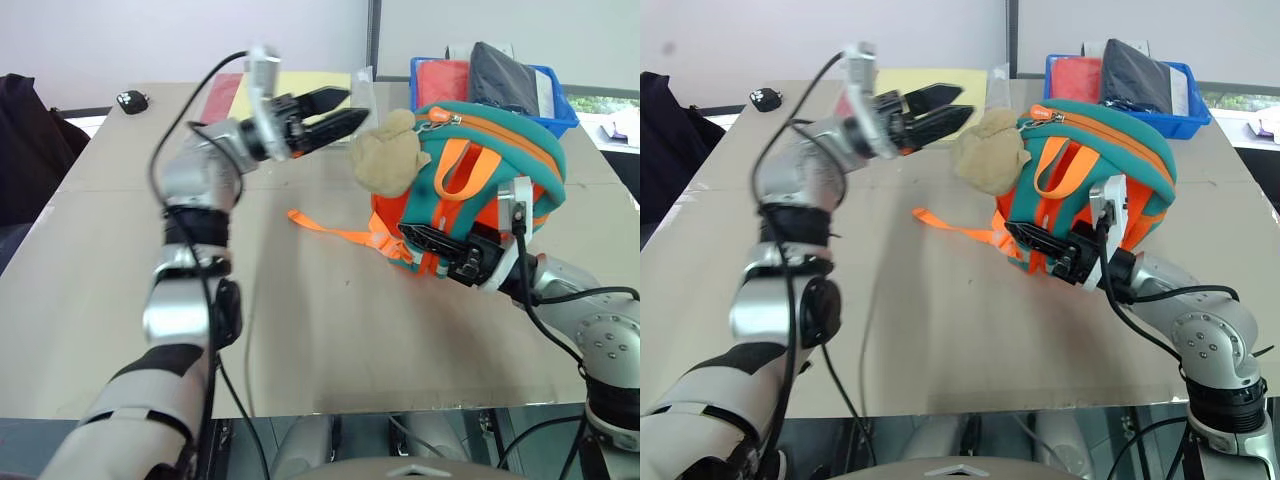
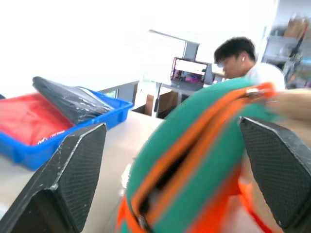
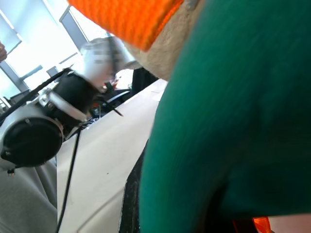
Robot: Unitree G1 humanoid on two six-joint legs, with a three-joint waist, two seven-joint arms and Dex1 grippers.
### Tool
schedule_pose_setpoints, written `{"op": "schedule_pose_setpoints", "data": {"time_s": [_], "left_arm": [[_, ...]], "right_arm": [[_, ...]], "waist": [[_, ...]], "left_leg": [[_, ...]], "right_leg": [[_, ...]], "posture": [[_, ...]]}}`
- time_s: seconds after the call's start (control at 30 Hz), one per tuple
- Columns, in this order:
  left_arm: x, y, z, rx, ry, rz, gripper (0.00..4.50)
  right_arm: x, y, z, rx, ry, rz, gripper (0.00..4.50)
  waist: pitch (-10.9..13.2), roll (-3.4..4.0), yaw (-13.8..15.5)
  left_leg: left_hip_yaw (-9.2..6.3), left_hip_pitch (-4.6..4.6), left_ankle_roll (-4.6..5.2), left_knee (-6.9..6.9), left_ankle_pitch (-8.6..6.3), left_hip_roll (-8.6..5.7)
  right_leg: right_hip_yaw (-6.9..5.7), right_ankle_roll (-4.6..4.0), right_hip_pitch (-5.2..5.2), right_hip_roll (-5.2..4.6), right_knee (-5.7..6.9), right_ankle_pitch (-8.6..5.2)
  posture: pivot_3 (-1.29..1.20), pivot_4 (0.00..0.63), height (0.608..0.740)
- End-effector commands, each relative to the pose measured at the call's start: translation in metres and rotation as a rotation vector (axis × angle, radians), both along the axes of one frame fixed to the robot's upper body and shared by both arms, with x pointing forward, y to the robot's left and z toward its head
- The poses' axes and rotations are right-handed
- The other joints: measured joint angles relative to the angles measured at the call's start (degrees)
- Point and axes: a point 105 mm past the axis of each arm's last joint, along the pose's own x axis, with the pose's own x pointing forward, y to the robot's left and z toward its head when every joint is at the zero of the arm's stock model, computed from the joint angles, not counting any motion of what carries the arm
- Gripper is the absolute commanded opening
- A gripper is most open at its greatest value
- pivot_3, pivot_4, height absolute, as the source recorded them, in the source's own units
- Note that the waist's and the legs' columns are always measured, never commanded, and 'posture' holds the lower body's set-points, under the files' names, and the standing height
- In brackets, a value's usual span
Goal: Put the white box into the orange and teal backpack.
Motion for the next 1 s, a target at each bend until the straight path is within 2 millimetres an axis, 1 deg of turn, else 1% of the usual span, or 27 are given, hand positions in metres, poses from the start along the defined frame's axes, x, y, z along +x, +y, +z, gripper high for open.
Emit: {"op": "schedule_pose_setpoints", "data": {"time_s": [0.03, 0.1, 0.17, 0.23, 0.37, 0.47, 0.5, 0.53, 0.6, 0.63, 0.73, 0.8, 0.87, 0.9, 0.97, 1.0], "left_arm": [[-0.035, -0.004, 0.015, 0.003, -0.018, -0.071, 4.45], [-0.049, -0.013, 0.015, 0.008, -0.043, -0.083, 4.45], [-0.058, -0.028, 0.015, 0.003, -0.067, -0.089, 4.45], [-0.063, -0.045, 0.011, 0.033, -0.119, -0.076, 4.45], [-0.053, -0.063, 0.001, 0.086, -0.138, 0.0, 4.45], [-0.032, -0.07, -0.009, 0.132, -0.15, 0.106, 4.45], [-0.028, -0.072, -0.01, 0.135, -0.148, 0.121, 4.45], [-0.025, -0.072, -0.014, 0.149, -0.146, 0.128, 4.22], [-0.026, -0.072, -0.02, 0.163, -0.138, 0.104, 3.68], [-0.028, -0.071, -0.022, 0.171, -0.136, 0.09, 3.18], [-0.032, -0.067, -0.022, 0.146, -0.13, 0.054, 1.91], [-0.034, -0.059, -0.012, 0.059, -0.116, 0.034, 1.28], [-0.022, -0.043, 0.0, -0.031, -0.1, 0.092, 1.15], [-0.011, -0.033, 0.002, -0.038, -0.095, 0.164, 1.15], [0.021, -0.007, -0.002, -0.01, -0.072, 0.376, 1.15], [0.035, 0.006, -0.007, 0.016, -0.058, 0.48, 1.15]], "right_arm": [[-0.001, 0.004, 0.011, 0.018, -0.053, 0.015, 0.0], [-0.001, 0.005, 0.01, 0.019, -0.053, 0.019, 0.0], [0.001, 0.005, 0.01, 0.021, -0.051, 0.02, 0.0], [0.001, 0.006, 0.009, 0.024, -0.05, 0.025, 0.0], [0.001, 0.009, 0.009, 0.028, -0.05, 0.034, 0.0], [0.001, 0.011, 0.01, 0.034, -0.052, 0.043, 0.0], [0.0, 0.011, 0.01, 0.035, -0.053, 0.045, 0.0], [0.0, 0.011, 0.01, 0.035, -0.054, 0.046, 0.0], [0.001, 0.011, 0.01, 0.035, -0.057, 0.042, 0.0], [0.001, 0.011, 0.01, 0.035, -0.058, 0.041, 0.0], [0.001, 0.011, 0.01, 0.036, -0.06, 0.037, 0.0], [0.001, 0.011, 0.01, 0.036, -0.061, 0.036, 0.0], [0.001, 0.01, 0.01, 0.036, -0.062, 0.035, 0.0], [0.001, 0.01, 0.01, 0.036, -0.063, 0.036, 0.0], [0.001, 0.01, 0.011, 0.044, -0.065, 0.041, 0.0], [0.0, 0.01, 0.013, 0.058, -0.067, 0.046, 0.0]], "waist": [[0.0, 0.0, 0.4], [0.0, -0.01, 1.1], [0.0, -0.01, 1.6], [0.0, -0.01, 1.8], [0.0, -0.01, 1.4], [0.0, 0.0, 1.4], [0.0, 0.01, 1.4], [0.0, 0.01, 1.4], [0.0, 0.01, 1.4], [0.0, 0.01, 1.4], [0.0, 0.01, 1.4], [0.0, 0.01, 1.4], [0.0, 0.01, 1.4], [0.0, 0.01, 1.4], [0.0, 0.0, 1.4], [0.0, 0.0, 1.3]], "left_leg": [[-0.04, 0.02, 0.0, 0.01, 0.0, -0.05], [-0.17, 0.01, 0.0, 0.07, 0.0, -0.16], [-0.19, 0.01, 0.0, 0.08, 0.0, -0.21], [-0.24, 0.02, 0.0, 0.09, 0.0, -0.26], [-0.24, 0.14, -0.01, 0.02, 0.0, -0.29], [-0.26, 0.37, -0.02, -0.05, 0.0, -0.3], [-0.26, 0.39, -0.02, -0.06, 0.0, -0.3], [-0.26, 0.4, -0.02, -0.06, 0.0, -0.31], [-0.25, 0.38, -0.02, -0.05, 0.0, -0.34], [-0.25, 0.39, -0.02, -0.05, 0.0, -0.35], [-0.26, 0.39, -0.02, -0.06, 0.0, -0.35], [-0.27, 0.39, -0.02, -0.05, 0.0, -0.35], [-0.27, 0.37, -0.03, -0.06, 0.0, -0.35], [-0.27, 0.38, -0.03, -0.06, 0.0, -0.36], [-0.29, 0.39, -0.03, -0.06, 0.0, -0.36], [-0.29, 0.39, -0.03, -0.06, 0.0, -0.37]], "right_leg": [[0.0, 0.0, 0.01, -0.03, 0.0, 0.0], [-0.02, 0.01, 0.02, -0.11, -0.01, 0.01], [0.01, 0.07, 0.04, -0.14, -0.08, 0.04], [-0.03, 0.08, 0.08, -0.17, -0.1, 0.05], [0.03, 0.09, 0.17, -0.15, -0.08, 0.05], [0.34, 0.08, 0.18, -0.02, -0.02, 0.05], [0.36, 0.08, 0.18, -0.02, -0.02, 0.05], [0.4, 0.08, 0.17, -0.02, -0.02, 0.05], [0.45, 0.09, 0.15, -0.02, -0.02, 0.05], [0.48, 0.09, 0.14, -0.02, -0.02, 0.05], [0.5, 0.09, 0.11, -0.02, -0.03, 0.05], [0.51, 0.09, 0.11, -0.03, -0.03, 0.05], [0.55, 0.09, 0.06, -0.02, -0.02, 0.05], [0.57, 0.09, 0.04, -0.01, -0.02, 0.05], [0.58, 0.09, 0.03, 0.01, 0.01, 0.05], [0.59, 0.09, 0.03, 0.03, 0.02, 0.06]], "posture": [[0.0, 0.15, 0.74], [0.0, 0.15, 0.74], [0.0, 0.15, 0.74], [0.0, 0.15, 0.74], [0.0, 0.15, 0.74], [0.0, 0.15, 0.74], [0.0, 0.15, 0.74], [0.0, 0.15, 0.74], [0.0, 0.15, 0.74], [0.0, 0.15, 0.74], [0.0, 0.15, 0.74], [0.0, 0.15, 0.74], [0.0, 0.15, 0.74], [0.0, 0.15, 0.74], [0.0, 0.15, 0.74], [0.0, 0.15, 0.74]]}}
